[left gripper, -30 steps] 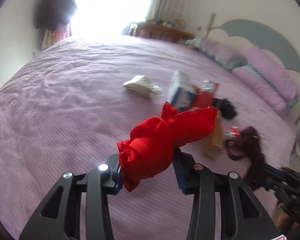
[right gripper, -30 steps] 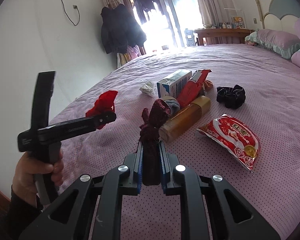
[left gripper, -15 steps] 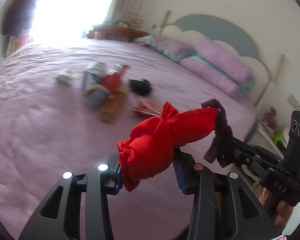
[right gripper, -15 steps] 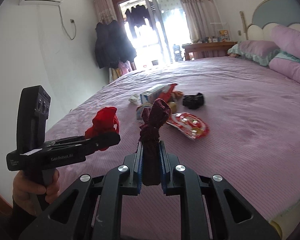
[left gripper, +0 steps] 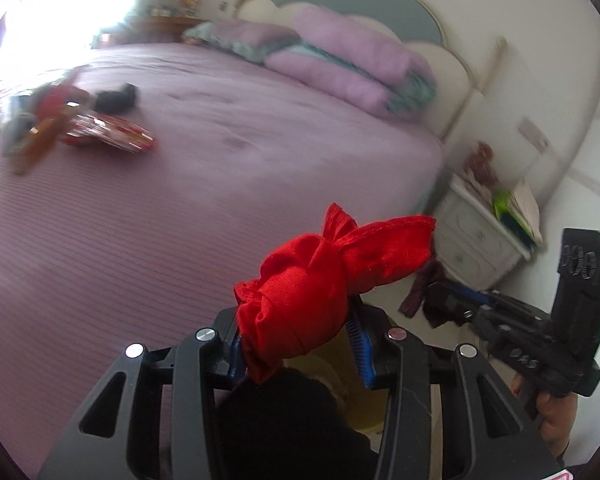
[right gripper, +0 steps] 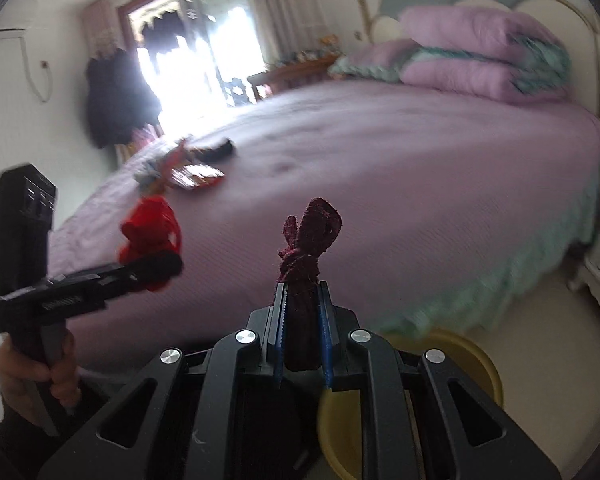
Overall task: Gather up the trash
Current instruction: 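Carry both to the yellow bucket and open both grippers to drop them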
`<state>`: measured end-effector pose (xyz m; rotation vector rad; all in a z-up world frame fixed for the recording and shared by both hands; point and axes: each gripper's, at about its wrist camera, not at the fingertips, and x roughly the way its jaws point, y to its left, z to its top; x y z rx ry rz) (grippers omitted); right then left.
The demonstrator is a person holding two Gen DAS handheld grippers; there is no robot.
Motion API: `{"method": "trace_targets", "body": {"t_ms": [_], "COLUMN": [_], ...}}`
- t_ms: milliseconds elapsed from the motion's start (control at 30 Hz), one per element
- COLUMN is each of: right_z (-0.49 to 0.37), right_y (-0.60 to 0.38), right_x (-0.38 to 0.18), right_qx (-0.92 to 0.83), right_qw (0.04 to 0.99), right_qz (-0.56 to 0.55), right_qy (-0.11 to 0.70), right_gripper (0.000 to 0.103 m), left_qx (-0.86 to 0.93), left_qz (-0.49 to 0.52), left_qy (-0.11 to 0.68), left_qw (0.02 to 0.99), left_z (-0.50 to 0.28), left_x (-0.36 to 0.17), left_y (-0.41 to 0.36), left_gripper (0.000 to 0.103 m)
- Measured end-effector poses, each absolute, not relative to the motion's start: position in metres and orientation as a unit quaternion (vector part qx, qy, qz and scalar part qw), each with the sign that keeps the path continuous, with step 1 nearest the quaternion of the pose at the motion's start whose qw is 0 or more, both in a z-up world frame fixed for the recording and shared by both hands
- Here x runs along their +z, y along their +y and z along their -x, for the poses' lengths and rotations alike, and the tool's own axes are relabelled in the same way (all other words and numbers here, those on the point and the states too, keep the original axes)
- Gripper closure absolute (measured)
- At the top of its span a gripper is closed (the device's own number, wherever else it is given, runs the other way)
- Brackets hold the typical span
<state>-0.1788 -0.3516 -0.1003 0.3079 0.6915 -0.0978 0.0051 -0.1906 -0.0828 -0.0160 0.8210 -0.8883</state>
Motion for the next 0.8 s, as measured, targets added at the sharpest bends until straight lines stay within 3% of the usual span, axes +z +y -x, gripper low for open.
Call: {"method": "trace_targets", "body": {"t_ms": [233,267,333,800], "right_z": [0.198,0.196,0.195,0.221], "right_y": [-0.380,-0.382,-0.385,-0.424], "right_x": [-0.154,-0.158,-0.164,-0.165], "right_qx": [-0.098,-0.100,-0.108,-0.149], "right_qw": [0.899,0.896,0.892,0.887], "right_qz": [-0.179,-0.178,-0.175,-0.202], "right_qy": [0.388,0.394,0.402,0.387], "right_gripper": [0.085,0.080,0.048,0.047], "left_qx": [-0.439,-0.440,-0.444,-0.470], "left_qz": [-0.034,-0.036,-0.042,-0.088], "left_qy": [0.411,0.415,0.421,0.444], "left_qw": [0.798,0.795,0.790,0.758], "left_z": [0.016,0.016,0.018,0.032], "left_x": [-0.109,-0.112,-0.116,-0.143], "left_y": [-0.234,-0.238,-0.247,-0.298], "left_gripper": [0.061,0.061,0.061,0.061]}}
